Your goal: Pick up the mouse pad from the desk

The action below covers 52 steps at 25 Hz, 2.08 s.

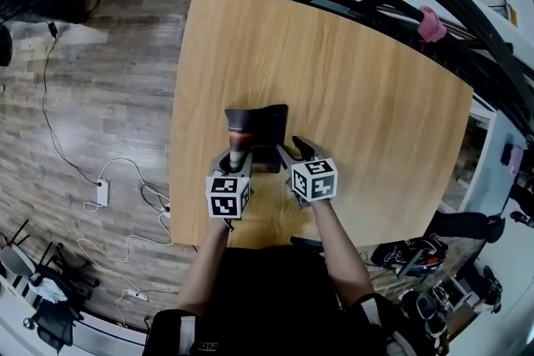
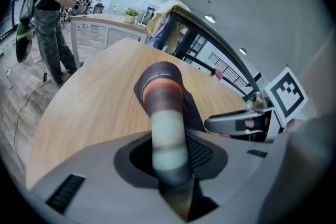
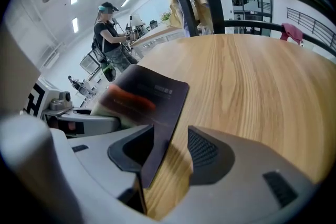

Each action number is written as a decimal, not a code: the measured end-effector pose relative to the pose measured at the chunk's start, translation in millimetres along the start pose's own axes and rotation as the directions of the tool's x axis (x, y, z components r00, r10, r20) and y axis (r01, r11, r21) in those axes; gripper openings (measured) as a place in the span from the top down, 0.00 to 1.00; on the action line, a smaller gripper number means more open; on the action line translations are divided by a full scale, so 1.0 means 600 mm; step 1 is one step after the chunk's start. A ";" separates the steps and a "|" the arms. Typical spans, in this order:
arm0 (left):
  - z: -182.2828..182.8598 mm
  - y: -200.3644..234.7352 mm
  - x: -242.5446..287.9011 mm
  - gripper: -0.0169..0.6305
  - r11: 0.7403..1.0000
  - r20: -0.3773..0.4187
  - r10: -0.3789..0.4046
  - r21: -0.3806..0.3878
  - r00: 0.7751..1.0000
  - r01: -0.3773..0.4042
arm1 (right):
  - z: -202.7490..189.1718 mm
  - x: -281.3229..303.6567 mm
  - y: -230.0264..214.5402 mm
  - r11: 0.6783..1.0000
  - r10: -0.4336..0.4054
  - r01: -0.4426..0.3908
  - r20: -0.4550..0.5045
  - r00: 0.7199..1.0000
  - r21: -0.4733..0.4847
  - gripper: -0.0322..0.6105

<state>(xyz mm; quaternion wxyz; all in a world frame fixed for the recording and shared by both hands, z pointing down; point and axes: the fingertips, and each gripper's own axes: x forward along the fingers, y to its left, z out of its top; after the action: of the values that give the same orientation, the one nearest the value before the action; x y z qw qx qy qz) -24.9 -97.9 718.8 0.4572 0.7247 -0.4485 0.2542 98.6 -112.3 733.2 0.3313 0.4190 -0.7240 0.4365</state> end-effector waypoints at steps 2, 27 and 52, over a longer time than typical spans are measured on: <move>0.000 -0.001 -0.005 0.80 1.000 0.003 0.001 -0.001 1.000 -0.001 | 0.000 -0.002 0.002 1.000 0.001 -0.001 0.002 1.000 -0.001 0.62; 0.046 -0.031 -0.124 0.90 0.995 0.178 0.034 0.085 0.983 -0.050 | 0.013 -0.078 0.059 0.999 0.022 -0.017 0.107 0.994 -0.051 0.62; 0.041 -0.051 -0.316 0.90 0.978 0.337 0.024 0.189 0.941 -0.093 | 0.000 -0.205 0.171 0.996 -0.065 0.079 0.303 0.951 -0.035 0.88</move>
<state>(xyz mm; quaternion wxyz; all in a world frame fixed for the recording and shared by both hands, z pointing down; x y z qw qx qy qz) -87.4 -35.0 546.9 0.2910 0.7861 -0.5126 0.1859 59.3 -45.8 593.0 0.2424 0.4990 -0.7603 0.3380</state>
